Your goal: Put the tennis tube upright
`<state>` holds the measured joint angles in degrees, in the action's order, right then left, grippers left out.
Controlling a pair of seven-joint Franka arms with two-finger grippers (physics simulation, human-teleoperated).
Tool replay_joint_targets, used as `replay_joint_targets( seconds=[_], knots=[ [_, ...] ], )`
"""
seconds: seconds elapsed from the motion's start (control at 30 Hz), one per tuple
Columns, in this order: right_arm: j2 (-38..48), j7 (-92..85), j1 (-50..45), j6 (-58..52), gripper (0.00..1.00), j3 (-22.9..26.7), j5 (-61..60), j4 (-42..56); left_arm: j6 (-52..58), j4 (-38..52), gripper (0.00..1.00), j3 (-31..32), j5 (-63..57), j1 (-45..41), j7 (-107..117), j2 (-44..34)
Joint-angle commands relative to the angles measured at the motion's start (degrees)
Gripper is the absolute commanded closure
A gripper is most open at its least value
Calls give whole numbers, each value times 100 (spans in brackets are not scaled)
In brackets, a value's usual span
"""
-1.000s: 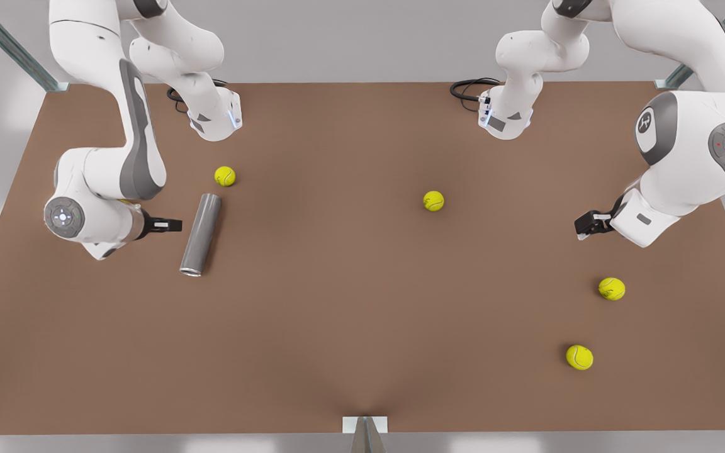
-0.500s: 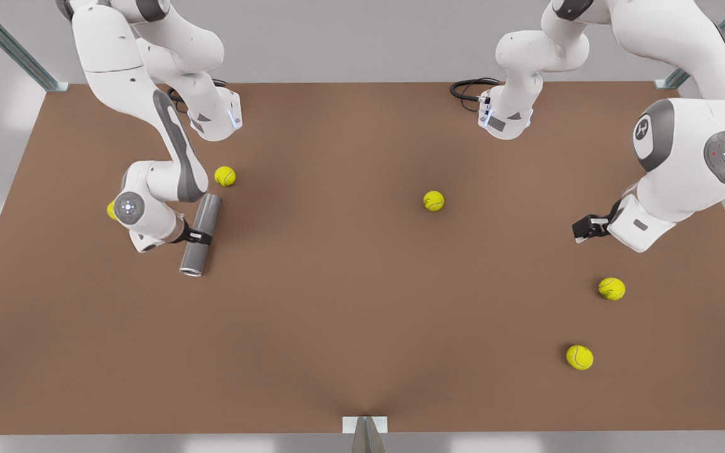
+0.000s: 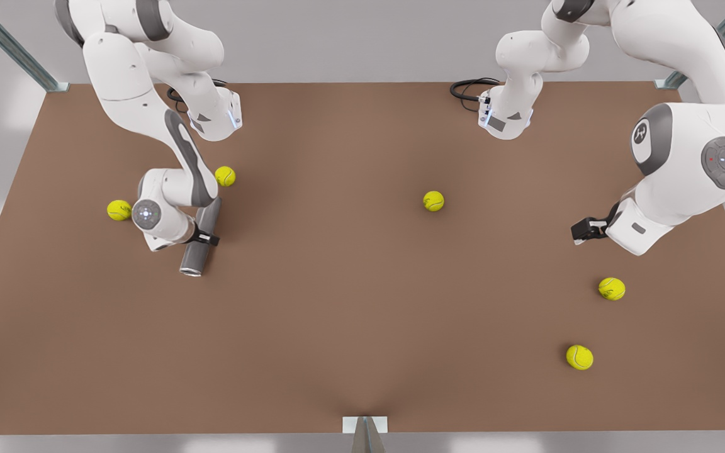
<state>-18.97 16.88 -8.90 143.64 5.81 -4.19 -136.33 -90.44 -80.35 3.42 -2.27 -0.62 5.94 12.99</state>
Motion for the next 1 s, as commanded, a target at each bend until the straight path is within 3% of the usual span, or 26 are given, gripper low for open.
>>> replay_joint_targets(
  seconds=[0.0,0.2,0.23,0.3,0.73,0.87,0.9,0.97],
  knots=[
    [-54,114,-50,68,0,0,-11,10,-8,2,0,1,-1,0,38,1],
    [-72,-18,-33,6,0,0,-3,45,-8,2,0,1,-1,0,30,1],
    [-72,-27,-33,-2,8,0,-3,45,-17,2,0,1,-1,0,30,1],
    [-72,-36,-33,-11,13,0,-3,54,-8,10,0,1,-1,0,38,1],
    [-186,-212,-6,-248,14,0,-3,274,9,10,0,1,60,0,47,-7],
    [-204,-229,-6,-257,20,0,-3,274,0,10,0,1,60,0,56,1],
    [-204,-229,-6,-257,27,0,-3,274,9,10,0,1,60,0,56,1],
    [-204,-229,-6,-309,30,0,-3,282,9,10,0,1,60,0,56,1]
  ],
)
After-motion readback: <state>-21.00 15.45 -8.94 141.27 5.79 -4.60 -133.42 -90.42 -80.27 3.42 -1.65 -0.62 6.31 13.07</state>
